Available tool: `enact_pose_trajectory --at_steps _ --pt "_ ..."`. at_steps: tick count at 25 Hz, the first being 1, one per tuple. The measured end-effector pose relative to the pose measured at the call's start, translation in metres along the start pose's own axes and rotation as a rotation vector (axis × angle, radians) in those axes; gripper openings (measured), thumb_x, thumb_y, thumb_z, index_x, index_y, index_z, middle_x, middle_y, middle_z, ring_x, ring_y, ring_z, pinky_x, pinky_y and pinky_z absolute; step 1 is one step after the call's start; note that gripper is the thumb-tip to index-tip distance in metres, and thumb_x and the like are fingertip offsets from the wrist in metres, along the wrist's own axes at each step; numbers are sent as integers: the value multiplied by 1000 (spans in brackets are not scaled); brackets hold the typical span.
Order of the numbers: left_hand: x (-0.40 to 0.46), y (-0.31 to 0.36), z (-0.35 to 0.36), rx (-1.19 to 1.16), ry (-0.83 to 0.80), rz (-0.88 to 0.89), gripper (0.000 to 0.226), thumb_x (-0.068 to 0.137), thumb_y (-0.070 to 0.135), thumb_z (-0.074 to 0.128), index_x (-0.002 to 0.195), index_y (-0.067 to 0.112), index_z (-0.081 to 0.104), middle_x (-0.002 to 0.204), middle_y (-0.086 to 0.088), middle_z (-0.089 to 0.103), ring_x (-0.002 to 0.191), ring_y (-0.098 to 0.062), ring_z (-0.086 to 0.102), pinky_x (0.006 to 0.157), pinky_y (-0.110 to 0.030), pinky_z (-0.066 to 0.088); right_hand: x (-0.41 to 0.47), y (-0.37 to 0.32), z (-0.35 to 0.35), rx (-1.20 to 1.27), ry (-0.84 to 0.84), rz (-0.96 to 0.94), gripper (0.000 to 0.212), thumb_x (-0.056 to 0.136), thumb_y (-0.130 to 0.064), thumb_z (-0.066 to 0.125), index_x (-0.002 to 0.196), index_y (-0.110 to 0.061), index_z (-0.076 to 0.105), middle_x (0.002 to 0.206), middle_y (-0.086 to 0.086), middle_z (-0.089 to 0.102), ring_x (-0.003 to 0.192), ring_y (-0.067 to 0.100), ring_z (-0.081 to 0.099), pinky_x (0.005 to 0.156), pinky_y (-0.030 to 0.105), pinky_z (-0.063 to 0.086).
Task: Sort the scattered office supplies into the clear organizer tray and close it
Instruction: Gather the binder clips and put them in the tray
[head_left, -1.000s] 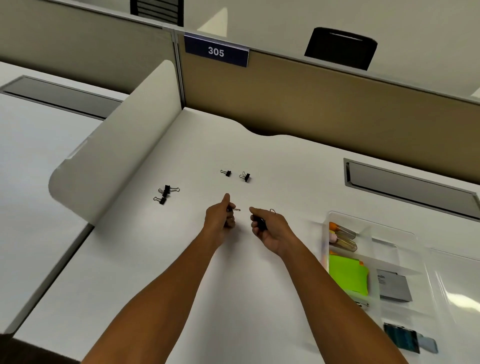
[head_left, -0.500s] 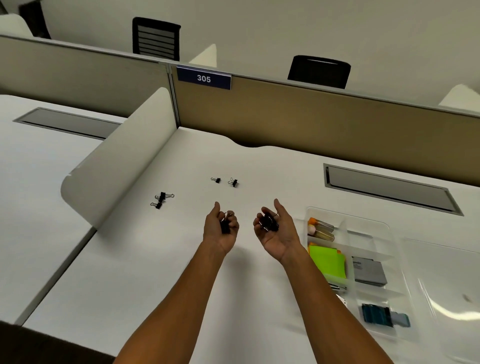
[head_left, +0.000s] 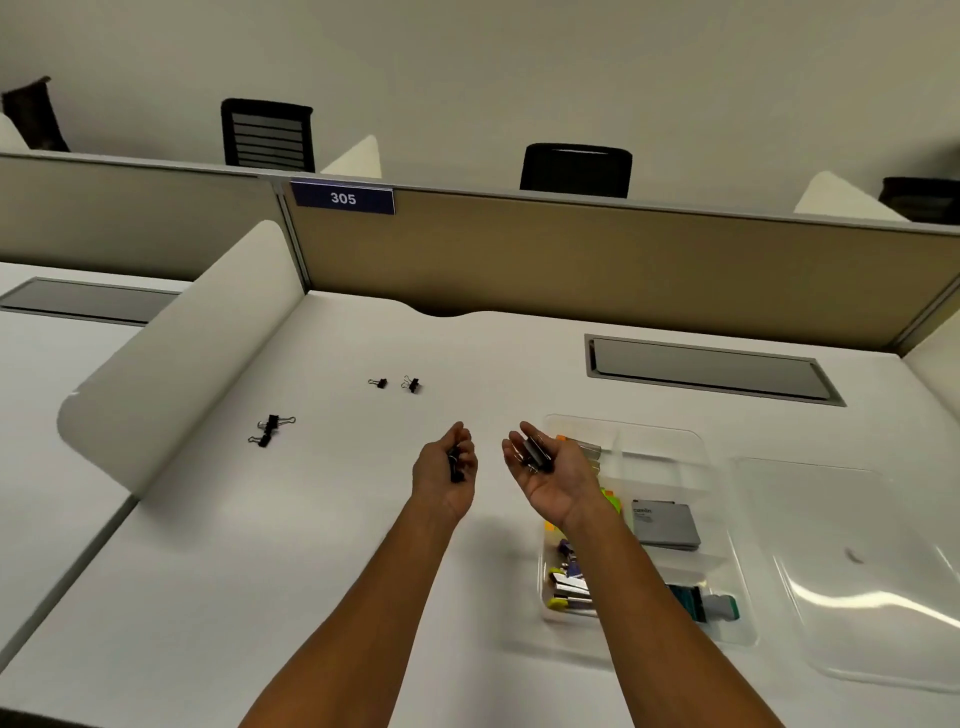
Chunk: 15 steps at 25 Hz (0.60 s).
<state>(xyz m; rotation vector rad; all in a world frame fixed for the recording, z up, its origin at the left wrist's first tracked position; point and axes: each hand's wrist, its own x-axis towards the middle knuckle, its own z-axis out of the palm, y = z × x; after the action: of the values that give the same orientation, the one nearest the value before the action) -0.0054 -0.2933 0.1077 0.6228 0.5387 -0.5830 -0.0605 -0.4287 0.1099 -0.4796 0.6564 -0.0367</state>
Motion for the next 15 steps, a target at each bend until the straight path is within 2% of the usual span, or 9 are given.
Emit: enact_pose_trajectory --at_steps 3,5,7,9,12,15 --pt "0 -24 19 -7 32 11 13 96 -1 44 99 5 56 83 -13 60 57 -14 55 43 -15 48 -8 -21 -19 26 23 -24 20 96 -6 50 107 3 64 102 21 64 90 34 65 66 36 62" --pt "3 -40 33 -9 54 20 15 96 -4 37 93 5 49 85 -18 59 63 -19 55 43 -18 50 -10 -36 -31 44 48 -49 19 96 -5 47 101 3 63 97 21 65 86 33 65 63 35 62" --pt "9 -55 45 5 47 -13 11 95 -4 38 96 1 49 85 -19 59 65 -21 55 43 -20 51 -10 -51 -43 56 77 -75 18 94 -2 45 95 5 62 91 21 64 81 32 64 64 34 62" --pt "16 -71 56 78 40 -55 10 93 -2 41 96 0 50 80 -16 56 64 -20 54 43 -21 49 -10 -65 -53 68 108 -99 14 91 1 48 91 5 61 87 19 63 77 30 64 70 35 60" --pt "25 -96 77 211 57 -56 12 86 -2 36 84 3 47 73 -12 50 59 -18 48 47 -23 44 -8 -86 -68 93 168 -123 8 89 1 52 88 2 59 86 17 60 78 27 59 84 40 55" --pt "39 -117 91 276 91 -92 9 87 2 38 81 4 45 72 -10 45 59 -19 45 55 -28 44 -6 -105 -80 133 222 -154 9 92 -4 50 91 1 57 89 16 55 80 25 55 88 42 53"
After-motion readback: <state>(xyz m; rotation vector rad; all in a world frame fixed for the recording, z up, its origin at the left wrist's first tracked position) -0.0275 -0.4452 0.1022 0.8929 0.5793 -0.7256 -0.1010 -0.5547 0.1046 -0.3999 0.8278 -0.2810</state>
